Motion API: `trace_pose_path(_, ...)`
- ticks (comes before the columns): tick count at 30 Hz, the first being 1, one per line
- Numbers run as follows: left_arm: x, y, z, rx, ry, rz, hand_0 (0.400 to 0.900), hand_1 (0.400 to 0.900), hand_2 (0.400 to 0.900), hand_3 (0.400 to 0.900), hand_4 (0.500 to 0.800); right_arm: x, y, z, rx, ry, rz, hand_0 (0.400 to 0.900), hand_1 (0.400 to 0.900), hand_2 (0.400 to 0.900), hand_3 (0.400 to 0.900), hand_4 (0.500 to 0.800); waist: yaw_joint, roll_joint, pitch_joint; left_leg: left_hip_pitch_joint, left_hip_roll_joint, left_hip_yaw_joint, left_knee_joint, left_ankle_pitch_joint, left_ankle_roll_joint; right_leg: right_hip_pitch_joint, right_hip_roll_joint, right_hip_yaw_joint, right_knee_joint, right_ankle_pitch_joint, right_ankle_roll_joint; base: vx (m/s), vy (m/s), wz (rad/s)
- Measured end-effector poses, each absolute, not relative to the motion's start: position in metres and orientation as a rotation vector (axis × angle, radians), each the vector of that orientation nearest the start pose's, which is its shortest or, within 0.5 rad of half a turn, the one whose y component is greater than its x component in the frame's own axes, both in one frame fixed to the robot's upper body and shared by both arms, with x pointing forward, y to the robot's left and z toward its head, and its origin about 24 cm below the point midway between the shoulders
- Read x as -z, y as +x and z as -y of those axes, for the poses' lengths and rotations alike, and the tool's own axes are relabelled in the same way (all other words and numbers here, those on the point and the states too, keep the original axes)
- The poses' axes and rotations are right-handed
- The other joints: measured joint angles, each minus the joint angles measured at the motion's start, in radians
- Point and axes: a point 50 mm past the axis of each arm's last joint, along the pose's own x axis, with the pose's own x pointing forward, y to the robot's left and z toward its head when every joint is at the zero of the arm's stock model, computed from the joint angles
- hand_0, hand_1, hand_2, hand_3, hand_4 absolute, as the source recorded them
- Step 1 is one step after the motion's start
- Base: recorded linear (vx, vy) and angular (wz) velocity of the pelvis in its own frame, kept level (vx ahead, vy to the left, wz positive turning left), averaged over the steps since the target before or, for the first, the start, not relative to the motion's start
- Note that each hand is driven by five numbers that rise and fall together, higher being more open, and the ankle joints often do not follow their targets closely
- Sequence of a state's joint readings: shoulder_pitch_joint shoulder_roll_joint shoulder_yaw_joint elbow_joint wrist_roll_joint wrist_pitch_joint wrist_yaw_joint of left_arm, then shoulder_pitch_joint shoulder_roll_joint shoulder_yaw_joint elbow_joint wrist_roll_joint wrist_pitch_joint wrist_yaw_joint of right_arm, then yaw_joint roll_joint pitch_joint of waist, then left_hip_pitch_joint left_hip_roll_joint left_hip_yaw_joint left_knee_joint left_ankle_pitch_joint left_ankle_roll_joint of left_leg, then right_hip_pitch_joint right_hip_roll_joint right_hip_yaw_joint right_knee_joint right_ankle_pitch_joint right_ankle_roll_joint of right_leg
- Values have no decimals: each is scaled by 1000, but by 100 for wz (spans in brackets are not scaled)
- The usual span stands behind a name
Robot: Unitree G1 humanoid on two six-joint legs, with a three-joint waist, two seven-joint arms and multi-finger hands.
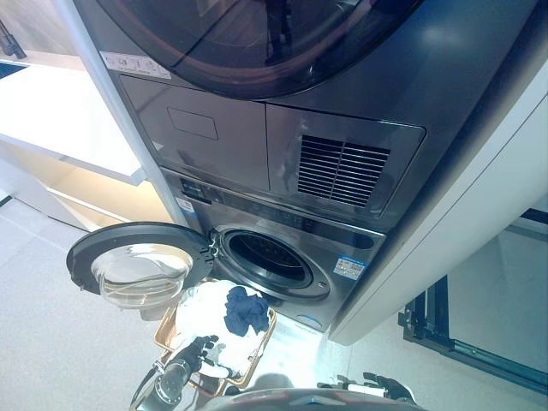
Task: Put the clothes in the basket into the washing machine.
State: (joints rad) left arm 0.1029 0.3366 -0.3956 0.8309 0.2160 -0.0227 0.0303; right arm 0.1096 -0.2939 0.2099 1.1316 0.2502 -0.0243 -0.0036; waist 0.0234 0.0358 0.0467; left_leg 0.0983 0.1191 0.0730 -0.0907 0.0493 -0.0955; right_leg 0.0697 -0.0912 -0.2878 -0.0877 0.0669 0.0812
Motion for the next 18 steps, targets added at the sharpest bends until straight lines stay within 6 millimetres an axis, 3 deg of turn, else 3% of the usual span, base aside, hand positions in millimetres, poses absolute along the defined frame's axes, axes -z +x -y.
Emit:
trace_pose_path(11,143,125,-215,324,726,-956,900,900,900,900,800,159,67,246,147,-154,-1219,900,900,900,900,800,-3,-3,2,-14,0,1,0,2,-3,-18,0,2,0,0,0,-3,-4,-4)
trace_pose_path(16,140,145,-215,394,928,-896,900,900,900,900,800,159,75,249,166,-168,-1213,900,900,900,900,800,-21,-8,14,-66,0,5,4,13,-3,-74,2,5,2,5,-5,-19,-3,-10)
trace_pose_path(18,134,159,-215,377,990,-826,900,900,900,900,800,156,88,249,172,-174,-1177,900,900,900,900,800,-27,-18,32,-105,-1,13,11,17,-5,-123,3,16,20,11,-12,-324,18,-26)
